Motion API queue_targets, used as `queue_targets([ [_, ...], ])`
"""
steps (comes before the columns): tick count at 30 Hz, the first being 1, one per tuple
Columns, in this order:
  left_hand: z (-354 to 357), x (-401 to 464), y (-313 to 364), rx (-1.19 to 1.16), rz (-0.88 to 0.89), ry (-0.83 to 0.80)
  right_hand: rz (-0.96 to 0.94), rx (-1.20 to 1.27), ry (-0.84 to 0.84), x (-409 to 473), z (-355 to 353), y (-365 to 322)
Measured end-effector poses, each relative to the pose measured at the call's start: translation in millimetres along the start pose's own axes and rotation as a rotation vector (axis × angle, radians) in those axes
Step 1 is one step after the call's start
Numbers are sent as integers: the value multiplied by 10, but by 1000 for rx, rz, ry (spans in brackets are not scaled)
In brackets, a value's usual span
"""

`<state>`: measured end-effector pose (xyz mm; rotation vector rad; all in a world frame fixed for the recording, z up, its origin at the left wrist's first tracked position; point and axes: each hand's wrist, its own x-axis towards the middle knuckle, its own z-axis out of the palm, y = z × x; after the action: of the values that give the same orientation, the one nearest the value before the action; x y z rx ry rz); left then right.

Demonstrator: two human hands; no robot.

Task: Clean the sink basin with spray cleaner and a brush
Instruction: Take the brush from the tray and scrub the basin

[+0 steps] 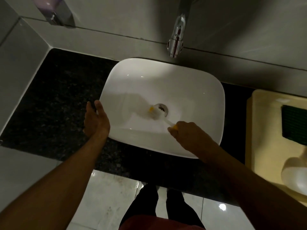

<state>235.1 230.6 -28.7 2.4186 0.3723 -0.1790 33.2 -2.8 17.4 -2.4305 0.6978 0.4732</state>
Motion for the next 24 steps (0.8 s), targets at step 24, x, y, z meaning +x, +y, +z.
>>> queue_targets([
  [24,-46,-29,-5,-99,43,-63,110,404,-403,-140,130,-893],
])
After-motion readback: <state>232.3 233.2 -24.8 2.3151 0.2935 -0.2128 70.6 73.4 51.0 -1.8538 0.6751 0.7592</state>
